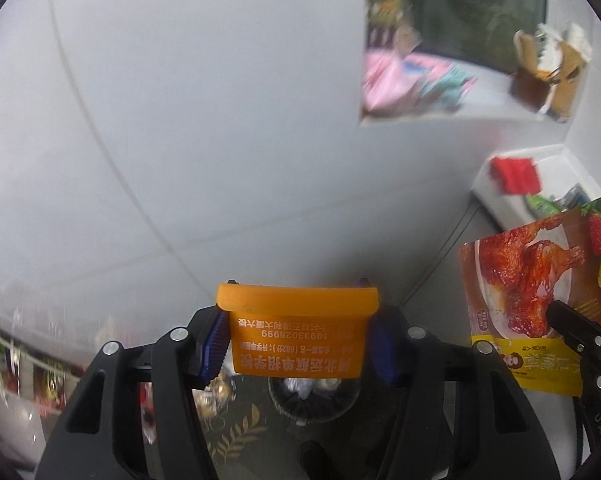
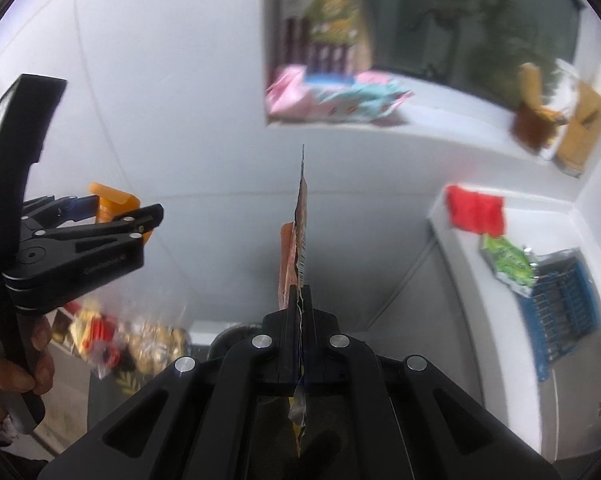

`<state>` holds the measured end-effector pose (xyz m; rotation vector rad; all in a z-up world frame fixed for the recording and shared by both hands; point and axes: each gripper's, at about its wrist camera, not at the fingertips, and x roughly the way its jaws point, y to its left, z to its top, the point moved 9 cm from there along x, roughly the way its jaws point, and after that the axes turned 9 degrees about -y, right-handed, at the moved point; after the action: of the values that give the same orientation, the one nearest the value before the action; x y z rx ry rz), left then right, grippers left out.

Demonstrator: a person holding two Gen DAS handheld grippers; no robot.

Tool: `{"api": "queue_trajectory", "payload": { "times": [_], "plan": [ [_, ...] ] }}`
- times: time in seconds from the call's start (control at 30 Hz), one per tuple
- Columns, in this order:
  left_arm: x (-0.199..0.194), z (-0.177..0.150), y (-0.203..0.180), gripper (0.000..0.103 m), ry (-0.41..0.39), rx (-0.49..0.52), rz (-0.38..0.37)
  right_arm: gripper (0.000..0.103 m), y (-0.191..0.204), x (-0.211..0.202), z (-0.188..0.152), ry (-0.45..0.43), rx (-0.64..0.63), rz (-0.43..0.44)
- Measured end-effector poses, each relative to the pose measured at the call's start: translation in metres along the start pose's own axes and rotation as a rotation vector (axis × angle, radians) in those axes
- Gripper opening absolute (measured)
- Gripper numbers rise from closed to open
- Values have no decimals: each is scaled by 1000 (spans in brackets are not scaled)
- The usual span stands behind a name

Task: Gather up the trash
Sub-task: 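Carry the orange card with the left gripper to the bin while the right carries the packet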

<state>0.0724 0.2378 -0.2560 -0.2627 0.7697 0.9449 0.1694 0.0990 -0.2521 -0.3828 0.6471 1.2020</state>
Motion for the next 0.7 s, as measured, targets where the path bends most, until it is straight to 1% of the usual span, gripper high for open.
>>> {"api": "queue_trajectory", "payload": {
  "times": [0.3,0.43,0.57,0.7],
  "plan": [
    [44,-51,28,59,114,-44,65,0,31,52,-24,80,-59,67],
    [69,-71,35,59,162,-61,83,0,35,73,-35,117,-71,81],
    [97,-98,43,59,223,-94,106,0,39,97,-49,159,-75,95],
    [120,-121,49,59,261,-119,123,0,42,119,-62,191,-82,106]
  ]
}}
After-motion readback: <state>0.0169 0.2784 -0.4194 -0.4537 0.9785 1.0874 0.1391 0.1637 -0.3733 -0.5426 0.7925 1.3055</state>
